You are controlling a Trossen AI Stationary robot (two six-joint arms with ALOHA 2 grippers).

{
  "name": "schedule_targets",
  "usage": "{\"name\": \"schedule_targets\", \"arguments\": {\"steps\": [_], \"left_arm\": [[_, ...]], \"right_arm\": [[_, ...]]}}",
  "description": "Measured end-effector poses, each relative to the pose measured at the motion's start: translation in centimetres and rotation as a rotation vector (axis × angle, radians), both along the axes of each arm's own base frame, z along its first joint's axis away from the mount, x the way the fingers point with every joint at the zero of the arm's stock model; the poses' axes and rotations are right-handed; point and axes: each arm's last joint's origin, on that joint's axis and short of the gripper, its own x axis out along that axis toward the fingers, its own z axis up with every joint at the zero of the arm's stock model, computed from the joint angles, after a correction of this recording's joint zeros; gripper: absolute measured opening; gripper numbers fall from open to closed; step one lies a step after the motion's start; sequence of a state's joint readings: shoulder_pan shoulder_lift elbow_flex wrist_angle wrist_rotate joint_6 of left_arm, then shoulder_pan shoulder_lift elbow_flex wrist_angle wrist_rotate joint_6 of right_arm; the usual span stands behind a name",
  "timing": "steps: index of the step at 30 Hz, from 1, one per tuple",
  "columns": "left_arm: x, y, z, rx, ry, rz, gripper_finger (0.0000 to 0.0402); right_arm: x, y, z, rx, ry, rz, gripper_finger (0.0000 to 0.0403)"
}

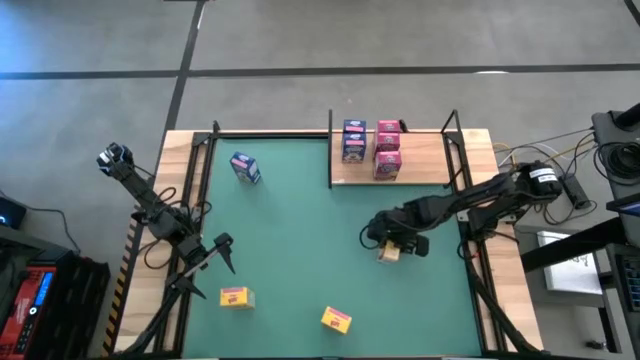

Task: Stack cereal on shelf
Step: Put the right yellow cereal box onto the shelf

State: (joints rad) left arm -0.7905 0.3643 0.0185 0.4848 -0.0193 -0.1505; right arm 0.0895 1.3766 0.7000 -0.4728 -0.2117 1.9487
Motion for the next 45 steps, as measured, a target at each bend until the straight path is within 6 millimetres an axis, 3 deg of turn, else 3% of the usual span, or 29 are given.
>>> {"name": "schedule_targets", "arguments": {"steps": [11, 18, 23, 29, 36, 45], "left_arm": [[0.0, 0.0, -0.1, 0.004, 0.004, 0.000, 0.0398], [0.0, 0.0, 0.0, 0.003, 0.003, 0.000, 0.0398], [0.0, 0.0, 0.0, 0.003, 0.003, 0.000, 0.0398], [0.0, 0.0, 0.0, 0.003, 0.003, 0.000, 0.0398], [0.0, 0.0, 0.0, 0.003, 0.003, 0.000, 0.0398], [0.0, 0.0, -0.1, 0.004, 0.004, 0.000, 0.0398]], "right_arm": [[0.6, -0.5, 2.9, -0.197, 0.091, 0.001, 0.0284], [0.2, -1.4, 3.1, -0.419, 0.136, -0.062, 0.0344], [0.0, -2.0, 2.9, -0.427, 0.159, -0.084, 0.0359], [0.2, -1.9, 2.2, -0.414, 0.178, -0.073, 0.0324], [1.0, -1.9, 0.7, -0.400, 0.203, -0.079, 0.0251], [1.4, -1.8, 0.5, -0.390, 0.175, -0.052, 0.0174]]}}
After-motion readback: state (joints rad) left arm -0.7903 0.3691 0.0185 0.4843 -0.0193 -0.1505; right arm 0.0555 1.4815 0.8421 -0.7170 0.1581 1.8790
